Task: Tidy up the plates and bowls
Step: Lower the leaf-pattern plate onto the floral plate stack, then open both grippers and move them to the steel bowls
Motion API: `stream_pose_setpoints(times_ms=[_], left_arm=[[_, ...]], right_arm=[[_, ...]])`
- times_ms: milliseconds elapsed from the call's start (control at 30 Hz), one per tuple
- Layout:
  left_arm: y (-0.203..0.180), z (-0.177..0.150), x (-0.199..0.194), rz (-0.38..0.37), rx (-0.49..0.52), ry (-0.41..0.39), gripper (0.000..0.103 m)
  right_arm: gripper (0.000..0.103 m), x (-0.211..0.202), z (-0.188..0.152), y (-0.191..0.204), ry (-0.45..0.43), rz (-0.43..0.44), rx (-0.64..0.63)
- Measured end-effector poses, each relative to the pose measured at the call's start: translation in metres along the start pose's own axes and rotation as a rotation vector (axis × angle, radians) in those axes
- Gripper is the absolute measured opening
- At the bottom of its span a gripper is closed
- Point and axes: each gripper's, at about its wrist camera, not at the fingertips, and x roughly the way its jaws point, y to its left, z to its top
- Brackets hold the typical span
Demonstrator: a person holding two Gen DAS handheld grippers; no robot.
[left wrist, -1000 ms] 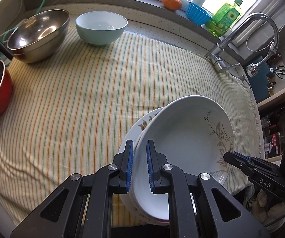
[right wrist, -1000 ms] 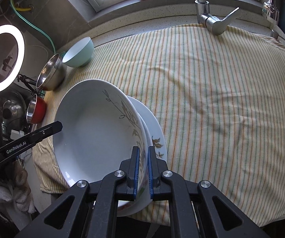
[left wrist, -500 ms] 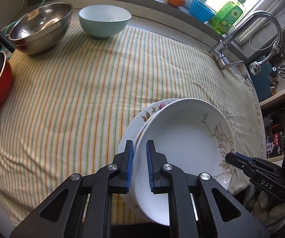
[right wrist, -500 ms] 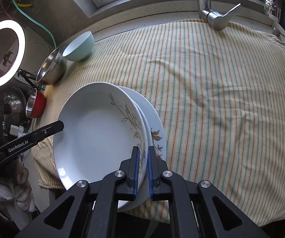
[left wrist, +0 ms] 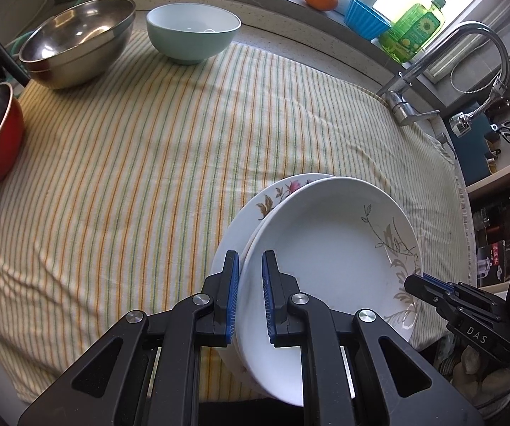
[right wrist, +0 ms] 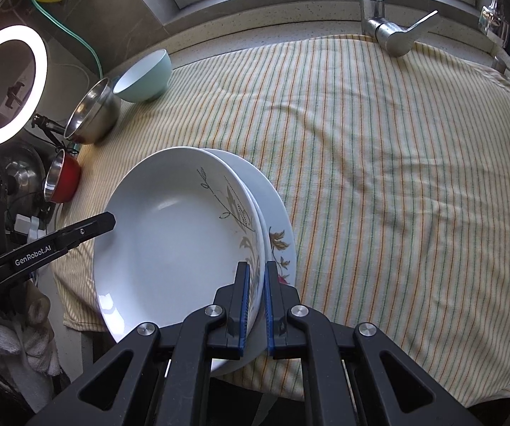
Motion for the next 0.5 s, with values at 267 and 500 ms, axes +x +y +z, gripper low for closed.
stream_pose_setpoints(times_ms=[267, 500], left_arm=[[-0.0009, 0.0001, 0.0003, 0.004, 0.005, 0.000, 0.011], [-0.0001, 0.0002, 0.0008, 0.004, 0.003, 0.001, 0.011]], right_arm=[[0.010, 0.0020, 0.0021, 0.0043, 0.004, -0.024, -0.044], [0.010, 0.0030, 0.0020, 0.0071, 0.004, -0.044, -0.073]])
